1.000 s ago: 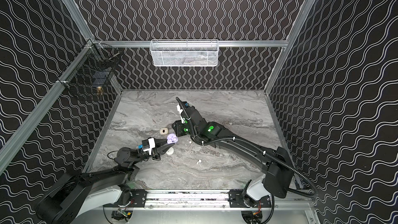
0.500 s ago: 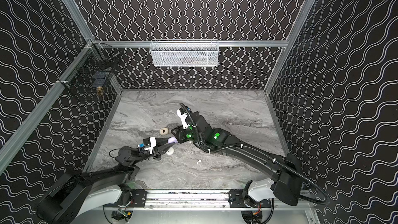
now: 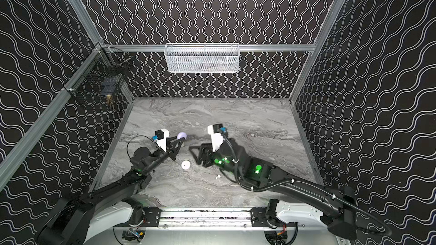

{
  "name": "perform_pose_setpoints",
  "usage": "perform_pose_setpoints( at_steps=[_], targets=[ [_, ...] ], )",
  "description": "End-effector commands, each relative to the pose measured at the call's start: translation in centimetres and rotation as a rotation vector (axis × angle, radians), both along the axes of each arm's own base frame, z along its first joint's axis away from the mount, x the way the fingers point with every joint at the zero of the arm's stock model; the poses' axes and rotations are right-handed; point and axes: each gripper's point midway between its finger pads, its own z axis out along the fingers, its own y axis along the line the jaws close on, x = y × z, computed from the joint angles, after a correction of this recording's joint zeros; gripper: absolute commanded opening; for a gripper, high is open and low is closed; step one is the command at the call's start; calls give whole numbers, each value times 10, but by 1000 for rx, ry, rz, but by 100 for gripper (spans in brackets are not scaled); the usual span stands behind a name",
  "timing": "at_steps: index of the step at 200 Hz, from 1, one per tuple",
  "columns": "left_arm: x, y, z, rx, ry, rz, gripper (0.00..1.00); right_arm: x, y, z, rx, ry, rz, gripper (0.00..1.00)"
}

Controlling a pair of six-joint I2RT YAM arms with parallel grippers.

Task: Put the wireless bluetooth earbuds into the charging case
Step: 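Set the lavender case down with the left gripper while the right gripper moves off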

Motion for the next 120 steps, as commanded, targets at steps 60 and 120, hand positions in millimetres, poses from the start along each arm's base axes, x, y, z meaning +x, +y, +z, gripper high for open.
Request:
perform_pose_setpoints(
  at_steps=[60, 120],
  targets=[
    [34, 59, -67, -72, 398, 264, 0, 33, -29, 46, 290, -18, 52, 80],
    [36, 75, -104, -59, 564, 325, 0, 38, 5, 28, 290, 72, 188, 68]
  ],
)
